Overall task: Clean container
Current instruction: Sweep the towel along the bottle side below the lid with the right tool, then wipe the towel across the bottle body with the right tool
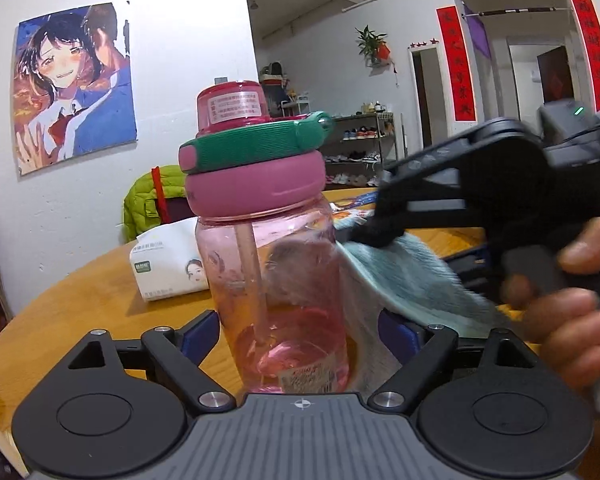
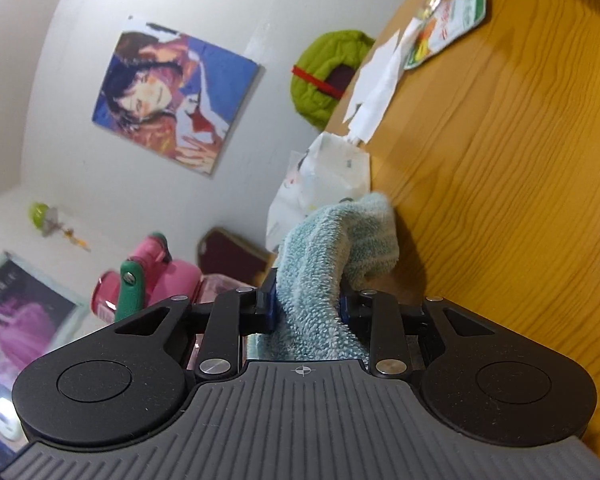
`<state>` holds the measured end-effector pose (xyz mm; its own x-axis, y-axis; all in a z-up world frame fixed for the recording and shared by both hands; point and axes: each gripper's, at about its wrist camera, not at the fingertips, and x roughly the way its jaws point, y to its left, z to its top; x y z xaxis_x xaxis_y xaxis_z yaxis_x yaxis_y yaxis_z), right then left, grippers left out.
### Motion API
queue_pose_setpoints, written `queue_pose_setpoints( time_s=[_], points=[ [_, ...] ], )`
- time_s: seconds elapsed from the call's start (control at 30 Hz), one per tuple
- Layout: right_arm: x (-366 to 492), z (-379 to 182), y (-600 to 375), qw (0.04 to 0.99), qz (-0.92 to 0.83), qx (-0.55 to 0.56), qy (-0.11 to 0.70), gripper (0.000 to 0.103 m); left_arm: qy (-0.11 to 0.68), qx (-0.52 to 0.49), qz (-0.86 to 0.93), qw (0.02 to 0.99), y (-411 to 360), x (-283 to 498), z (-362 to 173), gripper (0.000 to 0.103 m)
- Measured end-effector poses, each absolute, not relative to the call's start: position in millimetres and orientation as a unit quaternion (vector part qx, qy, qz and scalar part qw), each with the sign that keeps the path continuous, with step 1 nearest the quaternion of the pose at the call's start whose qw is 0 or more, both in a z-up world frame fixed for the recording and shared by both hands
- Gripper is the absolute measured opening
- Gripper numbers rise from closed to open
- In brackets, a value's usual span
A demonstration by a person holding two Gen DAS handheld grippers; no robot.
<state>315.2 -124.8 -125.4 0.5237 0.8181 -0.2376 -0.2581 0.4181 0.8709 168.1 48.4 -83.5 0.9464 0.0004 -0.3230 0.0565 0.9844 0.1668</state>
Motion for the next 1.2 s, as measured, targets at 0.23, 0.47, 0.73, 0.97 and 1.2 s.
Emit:
queue_pose_setpoints(
  time_s=[0.23,0.47,0.73,0.97,1.2],
  points=[
    [303,-116,-121,0.793,0.324,0.363,0.366,0.031,0.161,0.069,-0.029,0.984,59,174,-82,0.074],
    [303,-118,-133,0.758,0.362,0.429,0.331,0.03,0.161,0.071,-0.028,0.984,59,175,-82,0.074],
    [302,-121,-148,0.698,0.41,0.516,0.281,0.03,0.162,0.079,-0.027,0.983,57,175,-82,0.074],
    [317,-140,-122,0.753,0.309,0.41,0.411,0.032,0.162,0.079,-0.027,0.983,57,175,-82,0.074],
    [308,-118,-130,0.769,0.361,0.417,0.324,0.033,0.162,0.079,-0.027,0.983,57,174,-82,0.074]
  ],
)
